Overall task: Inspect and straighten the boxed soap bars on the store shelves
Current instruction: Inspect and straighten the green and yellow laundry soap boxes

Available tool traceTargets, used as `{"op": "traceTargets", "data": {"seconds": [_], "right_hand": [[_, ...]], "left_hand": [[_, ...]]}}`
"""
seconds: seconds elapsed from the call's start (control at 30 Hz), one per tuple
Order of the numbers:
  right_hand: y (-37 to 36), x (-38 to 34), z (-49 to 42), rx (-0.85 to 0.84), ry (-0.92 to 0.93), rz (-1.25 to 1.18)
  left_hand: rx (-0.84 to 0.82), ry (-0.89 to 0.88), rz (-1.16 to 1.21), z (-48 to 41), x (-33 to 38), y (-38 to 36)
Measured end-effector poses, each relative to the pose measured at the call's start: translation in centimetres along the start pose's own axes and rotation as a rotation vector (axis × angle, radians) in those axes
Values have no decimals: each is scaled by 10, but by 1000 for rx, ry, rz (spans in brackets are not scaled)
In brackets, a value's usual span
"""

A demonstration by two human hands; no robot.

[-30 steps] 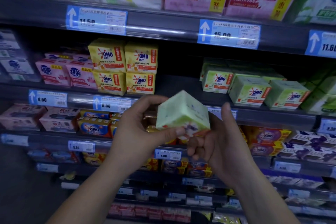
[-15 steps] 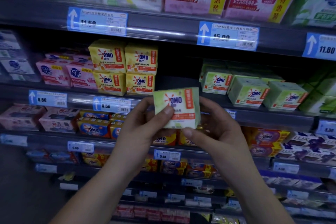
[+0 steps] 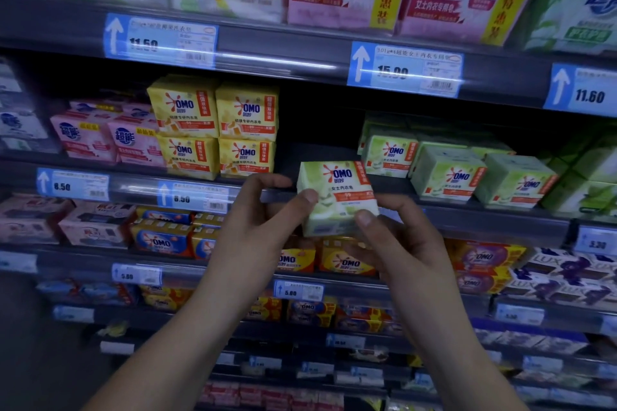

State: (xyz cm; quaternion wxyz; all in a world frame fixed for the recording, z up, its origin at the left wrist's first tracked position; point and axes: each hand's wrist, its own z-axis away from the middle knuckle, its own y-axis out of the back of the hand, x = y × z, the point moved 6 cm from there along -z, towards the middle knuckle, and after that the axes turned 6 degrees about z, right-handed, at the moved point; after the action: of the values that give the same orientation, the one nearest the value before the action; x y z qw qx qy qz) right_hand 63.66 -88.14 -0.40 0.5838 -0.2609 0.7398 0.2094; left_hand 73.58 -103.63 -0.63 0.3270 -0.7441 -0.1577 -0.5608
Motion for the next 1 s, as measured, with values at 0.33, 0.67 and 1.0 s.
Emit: {"op": "traceTargets", "data": {"seconds": [0.33, 0.67, 1.0], "right_hand": [[43, 5, -26, 90, 28, 334], [63, 6, -52, 73, 9, 415], [73, 17, -43, 182, -27, 409]], "left_hand": [[-66, -269, -378, -41, -10, -55], [-5, -355, -527, -73, -16, -70], [39, -308, -674, -82, -23, -71]]}}
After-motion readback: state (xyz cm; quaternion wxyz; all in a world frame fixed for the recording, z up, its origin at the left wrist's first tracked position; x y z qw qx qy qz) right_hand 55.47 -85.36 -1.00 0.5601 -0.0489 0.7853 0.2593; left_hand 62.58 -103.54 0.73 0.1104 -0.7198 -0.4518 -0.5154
